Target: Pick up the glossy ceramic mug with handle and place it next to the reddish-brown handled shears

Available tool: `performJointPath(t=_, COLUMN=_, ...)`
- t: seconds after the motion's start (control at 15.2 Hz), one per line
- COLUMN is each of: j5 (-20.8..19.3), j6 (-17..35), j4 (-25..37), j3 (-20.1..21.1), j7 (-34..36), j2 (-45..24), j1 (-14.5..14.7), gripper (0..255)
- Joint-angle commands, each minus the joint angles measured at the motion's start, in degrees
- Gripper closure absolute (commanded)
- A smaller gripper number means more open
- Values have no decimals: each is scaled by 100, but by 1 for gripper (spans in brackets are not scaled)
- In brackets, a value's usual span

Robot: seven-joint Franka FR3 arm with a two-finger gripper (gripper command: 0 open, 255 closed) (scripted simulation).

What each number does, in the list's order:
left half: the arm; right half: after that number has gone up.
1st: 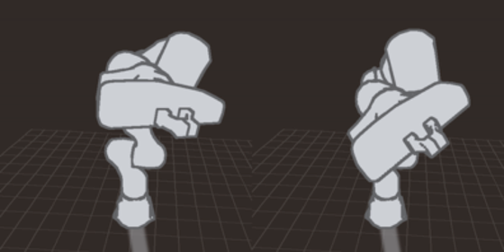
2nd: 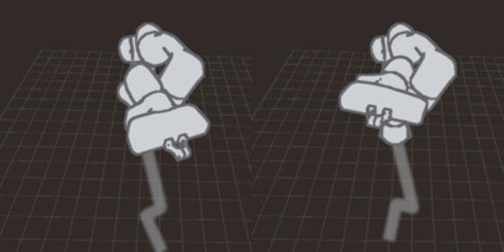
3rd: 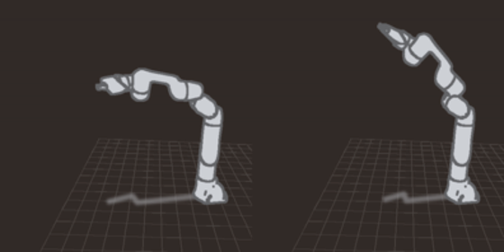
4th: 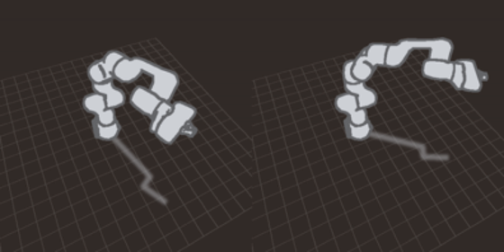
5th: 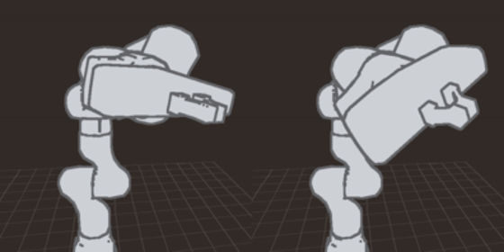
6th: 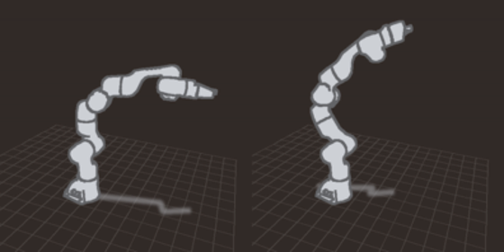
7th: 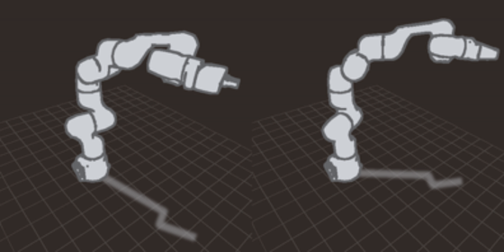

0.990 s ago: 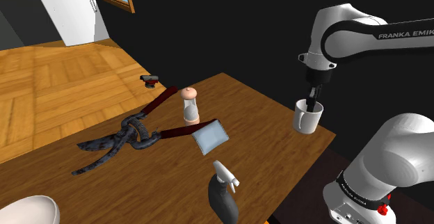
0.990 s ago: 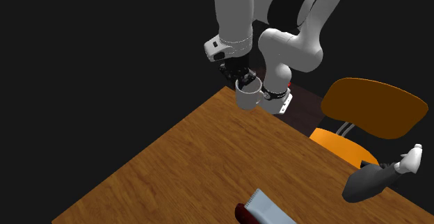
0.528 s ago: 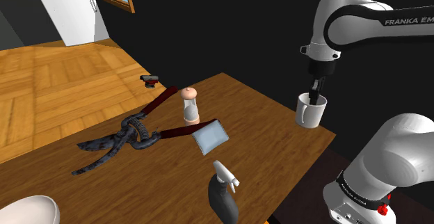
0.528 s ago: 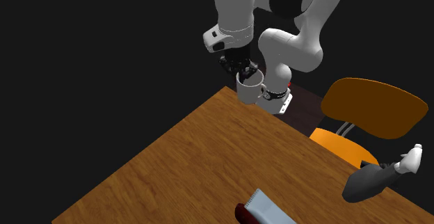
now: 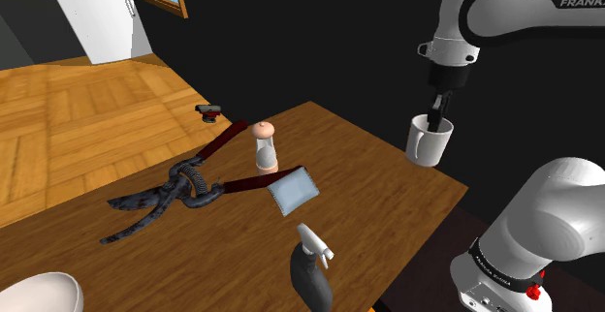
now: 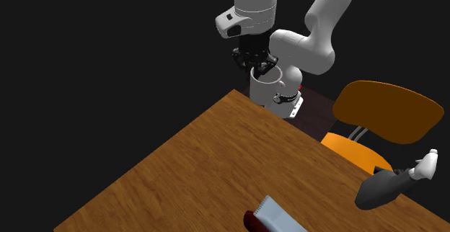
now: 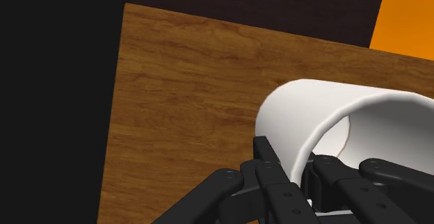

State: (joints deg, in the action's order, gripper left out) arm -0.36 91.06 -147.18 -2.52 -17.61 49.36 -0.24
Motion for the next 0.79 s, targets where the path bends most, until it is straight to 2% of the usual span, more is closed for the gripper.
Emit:
performJointPath(t=0.0, j5=225, j6=100, j4=72, j3=234, j7=253, j2=-8, j1=124, gripper=255)
performJointPath(t=0.4, j5=785, j6=429, j4=508, j3=955, j7=1008, j2=-724, j1=451, gripper=255)
performJointPath(t=0.73, j5=1093, j6=693, j4=1048, j3=1516, j7=1611, j2=-1459, j1=629, gripper=255)
